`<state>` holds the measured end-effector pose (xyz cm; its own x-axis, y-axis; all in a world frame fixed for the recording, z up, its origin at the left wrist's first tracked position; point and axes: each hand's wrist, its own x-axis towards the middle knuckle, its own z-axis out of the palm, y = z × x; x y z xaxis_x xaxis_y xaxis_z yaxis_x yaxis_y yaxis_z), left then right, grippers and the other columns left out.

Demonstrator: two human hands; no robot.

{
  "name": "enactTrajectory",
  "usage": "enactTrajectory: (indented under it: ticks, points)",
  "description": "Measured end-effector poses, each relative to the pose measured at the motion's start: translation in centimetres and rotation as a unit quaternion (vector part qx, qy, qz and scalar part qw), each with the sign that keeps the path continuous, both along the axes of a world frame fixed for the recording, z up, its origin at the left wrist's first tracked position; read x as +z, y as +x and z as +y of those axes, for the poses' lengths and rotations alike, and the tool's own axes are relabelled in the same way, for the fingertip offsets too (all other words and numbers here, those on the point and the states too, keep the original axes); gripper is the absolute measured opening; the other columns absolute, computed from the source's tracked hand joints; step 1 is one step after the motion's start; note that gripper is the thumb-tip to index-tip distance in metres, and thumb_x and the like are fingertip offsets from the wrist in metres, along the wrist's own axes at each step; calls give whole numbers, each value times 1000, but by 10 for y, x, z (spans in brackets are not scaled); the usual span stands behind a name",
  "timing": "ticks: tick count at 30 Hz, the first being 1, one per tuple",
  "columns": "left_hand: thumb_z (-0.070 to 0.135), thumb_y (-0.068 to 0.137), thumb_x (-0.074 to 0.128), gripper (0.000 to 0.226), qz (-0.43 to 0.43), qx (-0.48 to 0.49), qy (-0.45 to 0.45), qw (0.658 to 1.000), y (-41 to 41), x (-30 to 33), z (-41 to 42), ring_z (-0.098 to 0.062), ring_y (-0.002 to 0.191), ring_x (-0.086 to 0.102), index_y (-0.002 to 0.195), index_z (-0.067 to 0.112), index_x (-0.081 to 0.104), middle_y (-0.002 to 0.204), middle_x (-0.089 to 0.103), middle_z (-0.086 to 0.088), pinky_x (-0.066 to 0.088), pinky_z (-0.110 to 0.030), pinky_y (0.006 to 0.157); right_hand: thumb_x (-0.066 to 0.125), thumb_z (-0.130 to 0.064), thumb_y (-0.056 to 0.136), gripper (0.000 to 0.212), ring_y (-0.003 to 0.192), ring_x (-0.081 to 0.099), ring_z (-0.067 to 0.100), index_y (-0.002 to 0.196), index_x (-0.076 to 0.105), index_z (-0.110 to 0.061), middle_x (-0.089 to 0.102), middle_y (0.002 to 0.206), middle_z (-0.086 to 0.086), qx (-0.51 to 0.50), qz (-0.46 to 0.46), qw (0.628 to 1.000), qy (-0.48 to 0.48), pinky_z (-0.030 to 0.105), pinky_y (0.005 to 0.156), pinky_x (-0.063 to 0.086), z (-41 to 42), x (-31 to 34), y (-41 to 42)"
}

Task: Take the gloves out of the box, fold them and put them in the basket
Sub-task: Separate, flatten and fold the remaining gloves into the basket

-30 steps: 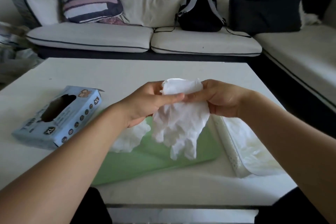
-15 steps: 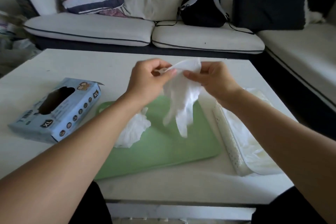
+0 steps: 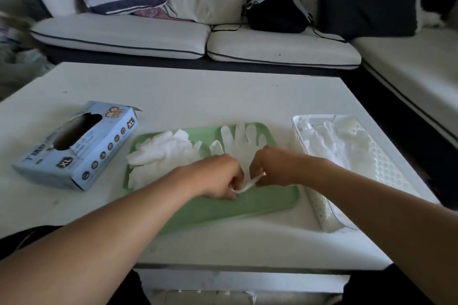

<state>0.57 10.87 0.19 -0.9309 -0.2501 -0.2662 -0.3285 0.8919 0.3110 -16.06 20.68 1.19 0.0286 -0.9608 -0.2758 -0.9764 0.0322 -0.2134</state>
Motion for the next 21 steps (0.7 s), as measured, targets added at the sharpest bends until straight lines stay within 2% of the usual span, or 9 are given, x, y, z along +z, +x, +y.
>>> enactTrajectory:
  ticks: [3,5,7,9,12,16,17,19,21]
  points:
    - [40,84,79,18,-43,-4,39,998,-1,-2,11,-12,73,61,85,25,69,77,62,14,44,-25,60,81,-20,82,23,89,62,11,104,77,-17,73,104,-4,29,-12,998,60,24,81,48,2,2,10]
    - [50,86,75,24,-60,6,73,995,-2,2,12,-13,76,64,89,26,73,83,68,9,48,-29,66,83,-30,79,26,85,63,8,102,76,-20,73,97,-8,37,-12,992,122,22,78,48,3,10,15]
    - [50,88,72,24,-58,19,90,994,-3,8,9,-13,80,66,92,26,75,86,70,9,53,-31,73,80,-43,80,27,82,65,3,97,77,-22,74,90,-11,30,-19,985,166,21,77,48,3,17,15]
    - [46,89,74,22,-37,27,68,997,-2,13,3,-13,82,67,96,26,76,87,70,11,56,-33,76,74,-50,84,30,79,64,0,95,78,-23,74,86,-12,10,-25,989,148,22,73,46,0,21,11]
    - [46,86,77,28,-20,51,14,998,-1,15,-3,-13,85,65,105,26,73,93,66,12,56,-33,78,80,-40,82,29,71,57,-3,102,75,-21,68,87,-11,-16,-35,998,47,23,73,44,-8,19,8]
    - [44,86,77,40,-77,43,22,996,5,13,-5,-16,98,64,121,26,69,108,64,8,51,-29,83,89,-37,70,52,91,56,13,113,64,-21,58,103,-8,-16,9,996,88,32,86,49,-15,2,20]
    - [42,87,77,39,-71,39,28,996,9,17,-8,-15,100,64,121,25,68,108,64,8,51,-27,83,89,-37,70,51,93,56,15,111,63,-22,57,103,-8,-9,27,994,102,34,85,49,-17,-2,24]
    - [39,88,77,35,-32,54,22,998,15,30,-17,-13,100,65,119,25,69,110,67,9,53,-30,87,84,-40,76,37,89,58,17,99,59,-24,60,100,-7,-6,59,994,93,32,77,48,-18,0,29]
    - [34,90,75,28,13,94,4,995,28,45,-33,-12,99,66,116,25,71,109,69,10,54,-33,89,76,-42,84,24,90,62,19,95,61,-26,65,101,-4,9,65,997,27,33,79,51,-21,8,39]
